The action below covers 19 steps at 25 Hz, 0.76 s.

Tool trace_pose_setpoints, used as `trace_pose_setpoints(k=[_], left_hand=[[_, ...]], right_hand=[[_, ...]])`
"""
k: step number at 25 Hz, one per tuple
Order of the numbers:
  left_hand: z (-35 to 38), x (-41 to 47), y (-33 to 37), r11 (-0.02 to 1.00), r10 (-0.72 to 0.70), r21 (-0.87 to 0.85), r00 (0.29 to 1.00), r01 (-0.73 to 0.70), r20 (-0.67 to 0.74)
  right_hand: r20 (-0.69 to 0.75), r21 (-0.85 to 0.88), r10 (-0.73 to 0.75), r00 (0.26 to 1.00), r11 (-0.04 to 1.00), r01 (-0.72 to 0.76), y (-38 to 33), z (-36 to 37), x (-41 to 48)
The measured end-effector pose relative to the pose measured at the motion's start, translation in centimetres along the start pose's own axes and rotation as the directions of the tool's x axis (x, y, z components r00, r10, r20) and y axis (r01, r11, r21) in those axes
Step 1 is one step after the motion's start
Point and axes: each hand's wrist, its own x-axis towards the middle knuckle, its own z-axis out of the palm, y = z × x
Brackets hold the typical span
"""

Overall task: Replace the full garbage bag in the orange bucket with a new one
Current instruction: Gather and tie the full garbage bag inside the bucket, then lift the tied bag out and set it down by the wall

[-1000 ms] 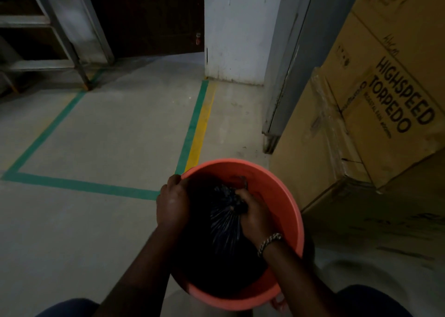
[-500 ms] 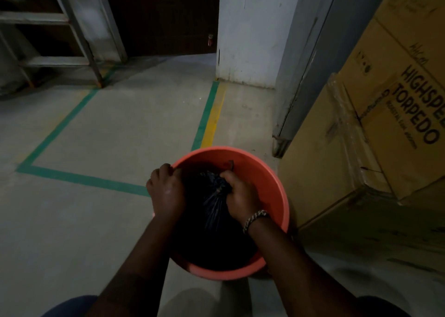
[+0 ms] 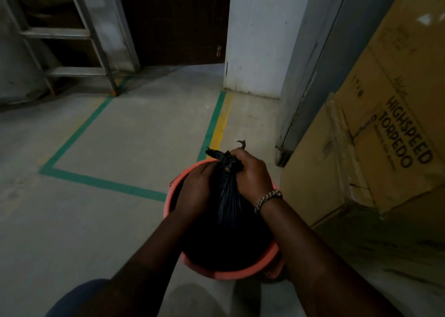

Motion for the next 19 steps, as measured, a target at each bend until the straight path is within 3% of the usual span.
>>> trace_pose_setpoints(k=[4,8,11,19], left_hand=[[-6.8,1.4,4.9,1.0,0.007,0.026,0.999,-0.008,0.049],[-16.2,3.9,11.7,0.989,-0.082,-0.118,0.995,0.089,0.063],[-23.2,6.0,16.8,1.0,0.018,0.025,1.0,-0.019,0.01],[-41.1,12.0,30.2,0.988,0.155,-0.007,0.987,-0.156,-0.047]], right_hand=[[0.003,0.004,0.037,0.999,0.999,-0.037,-6.6,-5.1,0.3],[0.002,-0.016,0.016,1.0,1.0,-0.016,-15.0,-11.9,1.8],[-0.016,-0.002,-0.017,1.0,1.0,0.017,-22.3,-18.0,3.2],[-0.138,-0.023,-0.064,0.988,0.998,0.062,-39.3,-33.2,6.7]])
